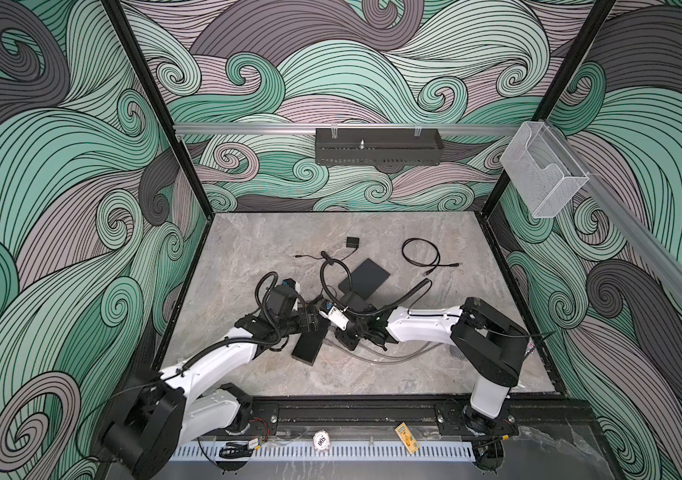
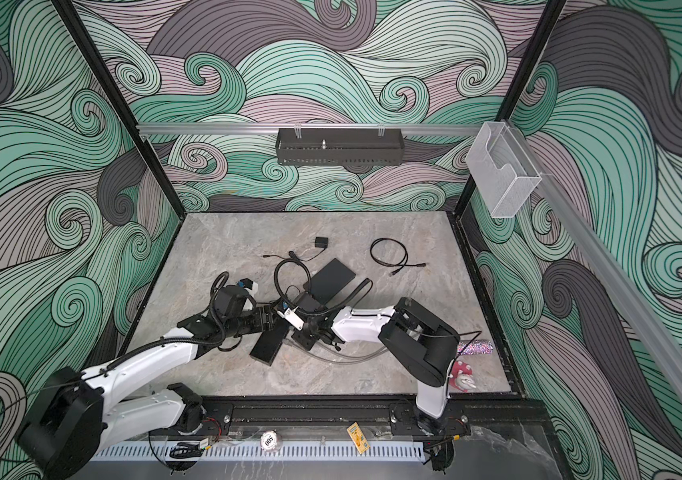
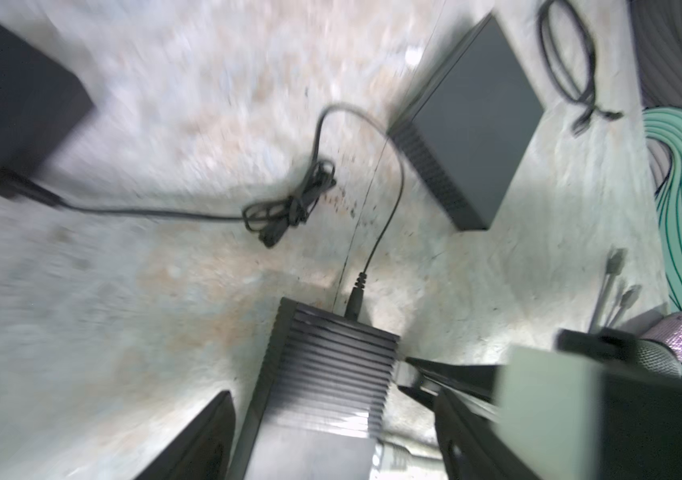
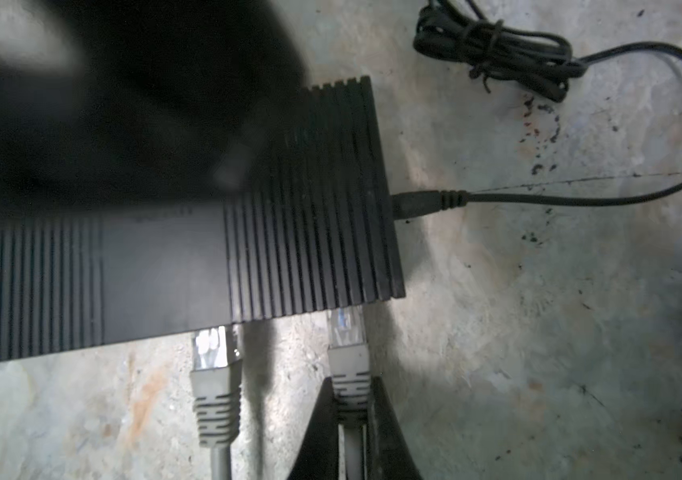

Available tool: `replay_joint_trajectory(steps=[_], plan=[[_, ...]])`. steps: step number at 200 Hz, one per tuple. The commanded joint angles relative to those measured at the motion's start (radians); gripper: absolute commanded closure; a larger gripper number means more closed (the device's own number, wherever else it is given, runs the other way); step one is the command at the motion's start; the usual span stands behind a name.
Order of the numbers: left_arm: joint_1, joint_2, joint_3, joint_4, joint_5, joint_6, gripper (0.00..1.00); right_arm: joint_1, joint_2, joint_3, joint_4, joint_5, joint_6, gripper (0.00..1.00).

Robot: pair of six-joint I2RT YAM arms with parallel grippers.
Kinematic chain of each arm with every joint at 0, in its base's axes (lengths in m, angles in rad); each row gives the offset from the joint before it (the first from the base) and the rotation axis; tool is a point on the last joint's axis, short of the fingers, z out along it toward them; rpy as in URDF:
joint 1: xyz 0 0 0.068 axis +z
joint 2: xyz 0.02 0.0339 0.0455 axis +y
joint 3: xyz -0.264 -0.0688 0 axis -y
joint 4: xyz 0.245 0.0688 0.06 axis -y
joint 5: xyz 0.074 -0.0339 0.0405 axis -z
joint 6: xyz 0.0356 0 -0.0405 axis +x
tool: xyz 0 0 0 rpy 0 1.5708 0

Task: Insert the plug into the switch port

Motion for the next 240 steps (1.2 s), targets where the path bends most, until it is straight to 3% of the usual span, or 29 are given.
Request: replay_joint_trajectory(steps=[1,43,66,85,117,140,158,173,206,240], plan=[[-0.016,-0.19,0.089,-0.125,-0.007,-0.017,0.2,0.015,0.034,0.046,-0.033,-0.033,0.02,0.95],[-0.017,-0.614,0.091,-0.331,0.014,-0.067,0.22,0.017,0.084,0.115,-0.063,-0.074,0.064,0.93],[-0.017,-0.852,0.045,-0.301,0.099,-0.066,0.23,0.018,0.13,0.17,-0.071,-0.078,0.083,0.93],[-0.017,-0.96,0.045,-0.338,0.129,-0.043,0.23,0.024,0.189,0.253,-0.104,-0.077,0.092,0.93],[-0.016,-0.948,0.095,-0.429,0.196,-0.004,0.24,0.039,0.292,0.412,-0.168,-0.083,0.114,0.93],[-0.017,-0.933,0.131,-0.477,0.168,0.029,0.24,0.062,0.358,0.551,-0.284,-0.042,0.075,0.93],[-0.016,-0.918,0.153,-0.515,0.13,0.048,0.24,0.064,0.375,0.583,-0.313,-0.057,0.059,0.79],[-0.016,-0.897,0.155,-0.508,0.151,0.05,0.25,0.058,0.354,0.557,-0.327,-0.083,0.05,0.61],[-0.017,-0.869,0.147,-0.514,0.148,0.039,0.25,0.045,0.198,0.402,-0.31,-0.079,0.045,0.58],[-0.016,-0.847,0.112,-0.471,0.15,0.016,0.24,0.001,-0.06,0.225,-0.31,-0.027,0.04,0.58]])
